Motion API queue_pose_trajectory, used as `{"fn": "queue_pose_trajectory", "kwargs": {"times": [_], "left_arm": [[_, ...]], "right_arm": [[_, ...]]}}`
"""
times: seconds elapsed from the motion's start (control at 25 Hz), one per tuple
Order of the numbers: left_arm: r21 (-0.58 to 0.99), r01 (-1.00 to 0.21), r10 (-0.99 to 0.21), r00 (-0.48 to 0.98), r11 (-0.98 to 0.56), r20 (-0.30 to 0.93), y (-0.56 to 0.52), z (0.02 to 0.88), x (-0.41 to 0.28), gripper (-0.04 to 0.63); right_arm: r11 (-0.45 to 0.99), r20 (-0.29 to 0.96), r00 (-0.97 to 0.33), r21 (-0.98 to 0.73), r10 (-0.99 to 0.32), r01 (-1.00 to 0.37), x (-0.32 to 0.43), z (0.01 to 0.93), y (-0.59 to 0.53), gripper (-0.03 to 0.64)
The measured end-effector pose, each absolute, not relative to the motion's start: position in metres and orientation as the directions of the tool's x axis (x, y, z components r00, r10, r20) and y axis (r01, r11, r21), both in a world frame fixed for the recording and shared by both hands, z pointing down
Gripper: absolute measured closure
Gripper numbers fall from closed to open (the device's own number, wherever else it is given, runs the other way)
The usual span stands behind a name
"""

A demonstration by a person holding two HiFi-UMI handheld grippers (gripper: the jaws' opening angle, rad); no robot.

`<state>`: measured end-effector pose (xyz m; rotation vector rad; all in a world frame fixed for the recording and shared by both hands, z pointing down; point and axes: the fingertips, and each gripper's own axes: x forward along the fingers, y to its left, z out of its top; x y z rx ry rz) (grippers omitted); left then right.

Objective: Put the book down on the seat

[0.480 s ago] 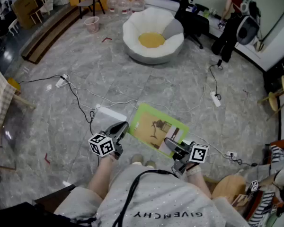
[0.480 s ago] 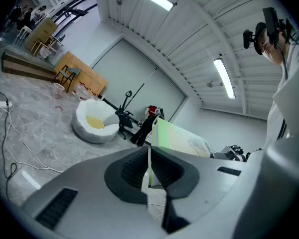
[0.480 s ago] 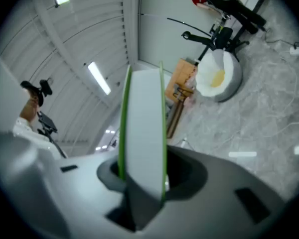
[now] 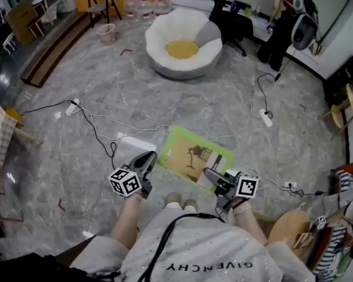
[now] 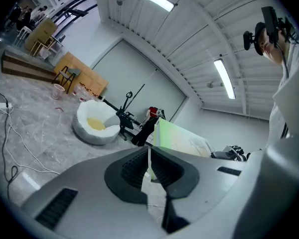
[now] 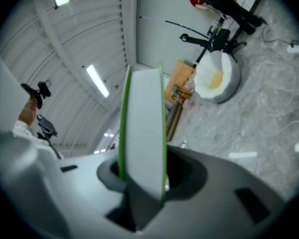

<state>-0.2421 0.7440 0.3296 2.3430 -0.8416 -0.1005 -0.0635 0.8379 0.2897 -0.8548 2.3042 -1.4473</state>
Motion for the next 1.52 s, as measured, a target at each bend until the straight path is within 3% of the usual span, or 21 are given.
{"fn": "queue_pose_trajectory", "kwargs": {"times": [0.76,1.52], "left_arm": [[0.463,-0.588,-0.677,0.735,-0.663,-0.036,0.634,0.262,-0.267,0.552],[0.517,-0.633,-0.744,0.668,-0.576,-0.012,0.510,0.295,-0.270,0.552]], "right_arm": [[0.257,-0.086,-0.556,-0.937,-0.827,-0.237,-0.061,0.264,0.712,0.463],[0.129,-0.017,-0.546,-0.977,-0.837,-0.167,-0.048,0.323,0.580,0.463]]}}
